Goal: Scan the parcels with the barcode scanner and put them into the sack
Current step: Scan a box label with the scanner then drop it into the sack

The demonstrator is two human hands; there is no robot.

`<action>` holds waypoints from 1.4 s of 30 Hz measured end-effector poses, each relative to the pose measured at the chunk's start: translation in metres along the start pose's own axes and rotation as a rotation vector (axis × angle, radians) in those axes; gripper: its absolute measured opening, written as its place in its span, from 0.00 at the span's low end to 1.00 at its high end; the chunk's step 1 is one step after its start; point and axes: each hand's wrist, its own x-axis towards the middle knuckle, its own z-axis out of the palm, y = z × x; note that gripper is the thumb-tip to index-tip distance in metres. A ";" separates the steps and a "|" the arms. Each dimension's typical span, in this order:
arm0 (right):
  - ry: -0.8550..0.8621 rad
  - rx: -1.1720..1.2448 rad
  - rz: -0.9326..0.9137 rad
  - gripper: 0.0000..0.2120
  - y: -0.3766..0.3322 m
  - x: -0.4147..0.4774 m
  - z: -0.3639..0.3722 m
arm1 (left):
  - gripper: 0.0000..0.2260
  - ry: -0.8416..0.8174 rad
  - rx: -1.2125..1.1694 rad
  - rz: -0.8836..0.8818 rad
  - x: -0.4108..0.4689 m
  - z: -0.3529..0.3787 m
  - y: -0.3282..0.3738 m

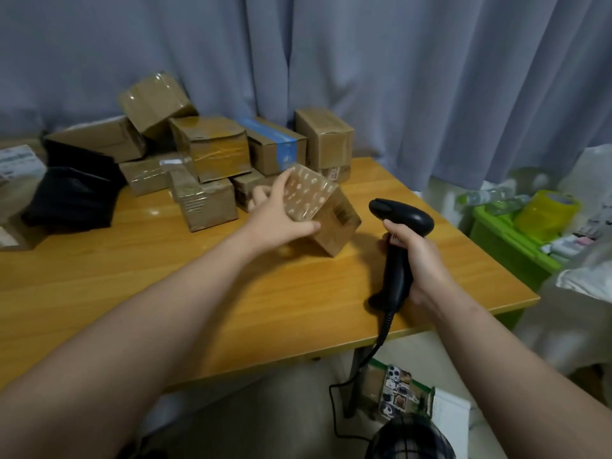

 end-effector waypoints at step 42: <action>-0.554 -0.253 -0.038 0.16 0.032 -0.118 0.158 | 0.28 0.355 -0.573 -0.473 -0.169 -0.097 -0.103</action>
